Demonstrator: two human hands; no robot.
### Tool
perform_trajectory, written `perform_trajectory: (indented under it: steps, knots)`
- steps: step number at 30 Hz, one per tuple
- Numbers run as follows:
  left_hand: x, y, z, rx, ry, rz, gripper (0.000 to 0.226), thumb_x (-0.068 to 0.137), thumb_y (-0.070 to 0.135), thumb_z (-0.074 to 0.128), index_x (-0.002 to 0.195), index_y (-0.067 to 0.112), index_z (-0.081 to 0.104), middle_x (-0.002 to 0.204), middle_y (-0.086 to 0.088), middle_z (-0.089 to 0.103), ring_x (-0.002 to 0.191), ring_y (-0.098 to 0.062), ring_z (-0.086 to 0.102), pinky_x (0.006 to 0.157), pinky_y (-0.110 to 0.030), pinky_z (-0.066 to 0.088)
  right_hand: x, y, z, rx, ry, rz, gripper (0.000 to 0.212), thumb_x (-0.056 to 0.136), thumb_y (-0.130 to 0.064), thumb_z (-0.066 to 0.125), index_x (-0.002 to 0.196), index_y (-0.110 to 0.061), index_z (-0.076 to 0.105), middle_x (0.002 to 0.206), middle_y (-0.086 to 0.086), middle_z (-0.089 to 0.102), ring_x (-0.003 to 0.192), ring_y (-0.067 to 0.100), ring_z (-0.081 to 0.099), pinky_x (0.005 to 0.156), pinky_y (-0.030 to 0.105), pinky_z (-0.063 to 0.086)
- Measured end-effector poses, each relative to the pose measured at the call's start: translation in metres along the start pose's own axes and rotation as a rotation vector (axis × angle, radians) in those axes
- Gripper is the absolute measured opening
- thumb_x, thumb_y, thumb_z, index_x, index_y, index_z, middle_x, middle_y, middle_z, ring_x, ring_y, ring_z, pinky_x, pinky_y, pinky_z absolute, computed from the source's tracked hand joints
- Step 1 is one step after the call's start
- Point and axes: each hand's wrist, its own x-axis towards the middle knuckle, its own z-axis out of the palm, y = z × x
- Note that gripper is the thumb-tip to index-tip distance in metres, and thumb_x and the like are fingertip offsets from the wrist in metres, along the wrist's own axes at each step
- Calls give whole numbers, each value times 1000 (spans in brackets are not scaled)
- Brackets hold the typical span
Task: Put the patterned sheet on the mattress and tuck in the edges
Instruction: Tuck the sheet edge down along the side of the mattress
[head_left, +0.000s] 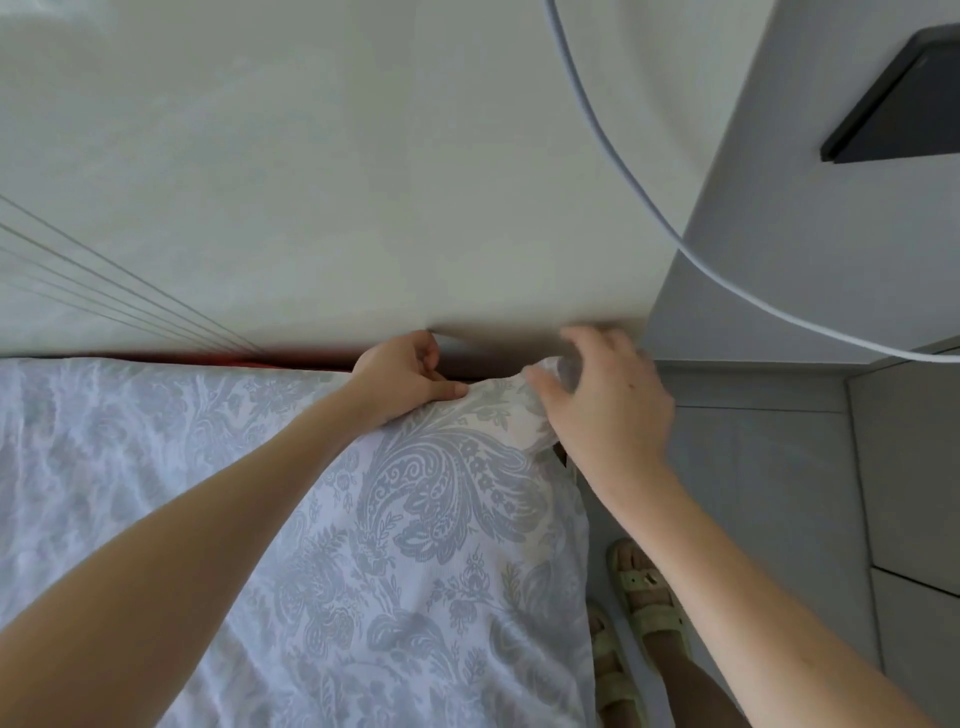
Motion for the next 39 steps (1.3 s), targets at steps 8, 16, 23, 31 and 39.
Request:
perform_trajectory:
  steps: [8,16,23,31,39]
  knots:
    - [0,-1,0,35,10,25,46,72,33,79,67,18,35,60,11,66,56,-2,51,71,-28,40,-66,-5,21,644,-329,63,49,83,-61,51,122,-32,54,113,-19,62,104,-7,56,90,19,46]
    - [-9,6,-6,82,-40,-7,25,79,30,73,86,20,51,85,11,70,91,-19,64,88,-33,44,-44,5,42,1007,-529,256,42,67,-38,83,100,-40,56,104,-13,68,96,3,65,89,33,54]
    - [-66,46,-13,293,388,686,18,83,23,56,76,13,70,71,6,62,63,-11,53,59,-24,40,-46,0,43,982,-507,255,66,56,-51,81,115,-31,58,104,-13,69,97,5,65,88,37,55]
    - [-53,29,12,314,-45,553,61,92,52,19,107,22,69,103,10,70,95,-9,60,82,-19,41,-50,-1,49,1013,-449,255,71,48,-58,80,111,-34,58,103,-14,69,98,5,65,86,38,54]
    - [-39,47,22,481,-148,442,53,101,41,23,83,9,62,85,-5,64,85,-19,55,65,-13,34,-55,17,34,1182,-568,285,58,61,-43,77,111,-29,51,115,-6,63,106,8,61,96,32,49]
